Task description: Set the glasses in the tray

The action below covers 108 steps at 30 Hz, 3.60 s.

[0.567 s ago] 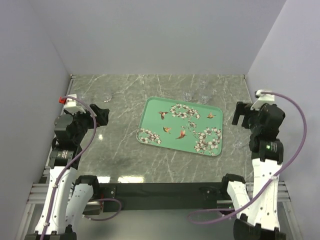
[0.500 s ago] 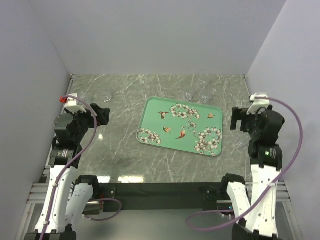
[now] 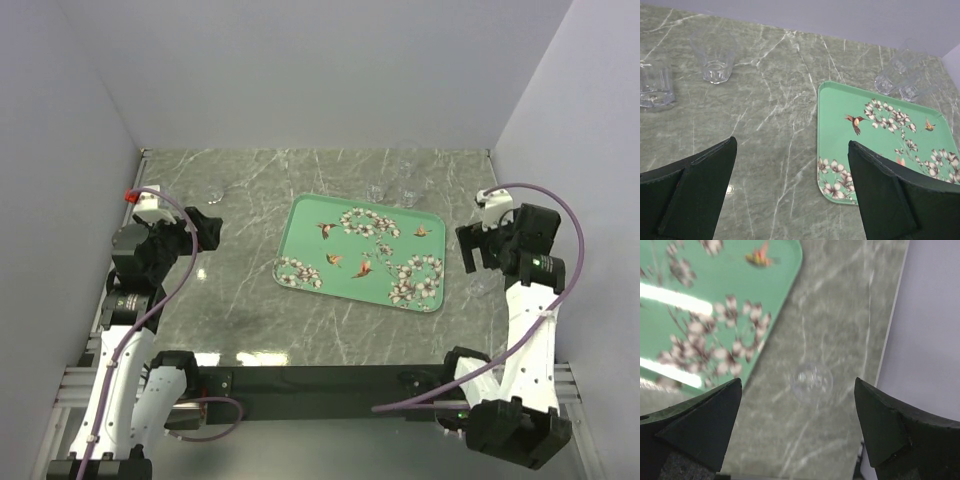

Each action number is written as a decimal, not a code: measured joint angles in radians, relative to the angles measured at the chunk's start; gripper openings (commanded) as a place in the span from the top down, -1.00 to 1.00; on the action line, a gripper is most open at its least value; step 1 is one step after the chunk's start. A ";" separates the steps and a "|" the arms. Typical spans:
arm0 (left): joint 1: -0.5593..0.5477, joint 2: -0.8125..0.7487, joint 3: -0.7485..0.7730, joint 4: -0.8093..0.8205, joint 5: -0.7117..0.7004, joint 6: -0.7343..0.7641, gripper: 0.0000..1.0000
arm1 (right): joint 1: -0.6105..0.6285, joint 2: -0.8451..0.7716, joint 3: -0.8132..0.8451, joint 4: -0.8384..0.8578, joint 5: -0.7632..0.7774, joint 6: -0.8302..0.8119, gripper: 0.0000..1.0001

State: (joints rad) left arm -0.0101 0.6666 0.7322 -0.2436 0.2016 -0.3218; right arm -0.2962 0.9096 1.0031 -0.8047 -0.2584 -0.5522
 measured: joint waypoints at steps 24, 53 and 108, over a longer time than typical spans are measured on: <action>0.000 0.047 0.000 0.007 -0.004 0.014 -0.99 | -0.312 0.348 0.000 0.001 -0.045 -0.276 -0.78; 0.000 0.050 0.000 0.014 -0.006 0.022 -0.99 | -0.324 0.613 -0.060 0.112 -0.113 -0.231 1.00; 0.000 -0.030 0.000 0.006 -0.173 0.021 -0.99 | 0.143 0.866 0.300 0.186 -0.073 0.158 1.00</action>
State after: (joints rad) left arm -0.0101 0.6365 0.7322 -0.2375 0.0284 -0.3008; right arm -0.1528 1.7760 1.3033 -0.6189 -0.3317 -0.3939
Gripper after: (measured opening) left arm 0.995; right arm 0.130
